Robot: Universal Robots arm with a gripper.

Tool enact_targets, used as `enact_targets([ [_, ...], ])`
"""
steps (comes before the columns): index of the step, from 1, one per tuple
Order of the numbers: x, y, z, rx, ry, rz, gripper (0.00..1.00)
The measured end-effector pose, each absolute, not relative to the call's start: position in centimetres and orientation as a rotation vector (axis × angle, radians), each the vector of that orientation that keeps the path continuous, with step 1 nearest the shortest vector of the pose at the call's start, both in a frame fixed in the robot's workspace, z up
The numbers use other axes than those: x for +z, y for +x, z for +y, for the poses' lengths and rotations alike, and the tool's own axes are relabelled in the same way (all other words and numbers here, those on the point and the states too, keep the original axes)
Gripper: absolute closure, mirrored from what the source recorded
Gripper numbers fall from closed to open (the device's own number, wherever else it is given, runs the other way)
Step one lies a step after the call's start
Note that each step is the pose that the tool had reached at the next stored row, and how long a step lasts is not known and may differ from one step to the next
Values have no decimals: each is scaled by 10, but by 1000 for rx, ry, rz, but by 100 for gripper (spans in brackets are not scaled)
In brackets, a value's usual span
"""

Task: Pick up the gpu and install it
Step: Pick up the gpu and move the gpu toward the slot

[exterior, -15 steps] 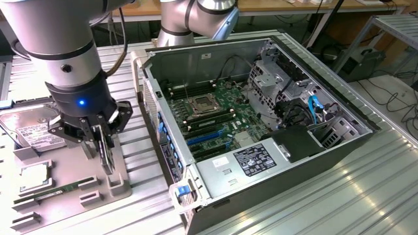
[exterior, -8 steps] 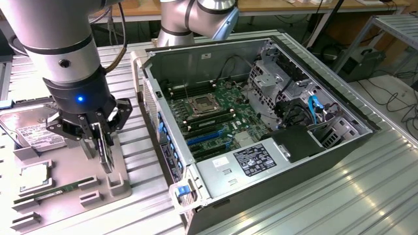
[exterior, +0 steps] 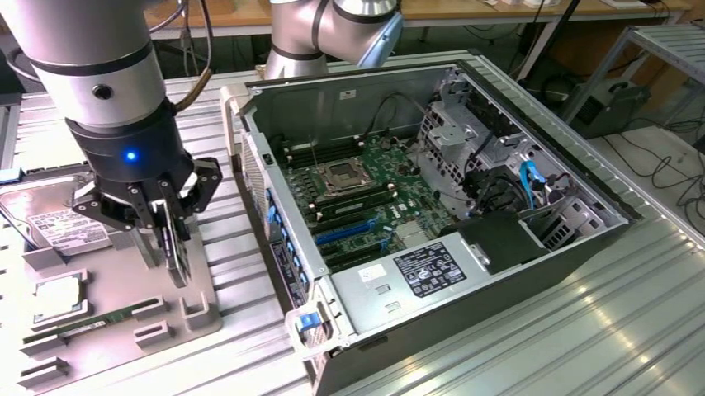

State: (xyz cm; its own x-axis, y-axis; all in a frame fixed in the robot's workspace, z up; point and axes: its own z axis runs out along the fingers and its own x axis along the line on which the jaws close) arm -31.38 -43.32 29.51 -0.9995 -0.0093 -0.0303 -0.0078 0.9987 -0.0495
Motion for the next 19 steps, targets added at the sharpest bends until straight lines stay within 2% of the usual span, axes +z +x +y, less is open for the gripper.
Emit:
enact_targets([
  [19,332,-313,-433,-95,-14,3110,72],
])
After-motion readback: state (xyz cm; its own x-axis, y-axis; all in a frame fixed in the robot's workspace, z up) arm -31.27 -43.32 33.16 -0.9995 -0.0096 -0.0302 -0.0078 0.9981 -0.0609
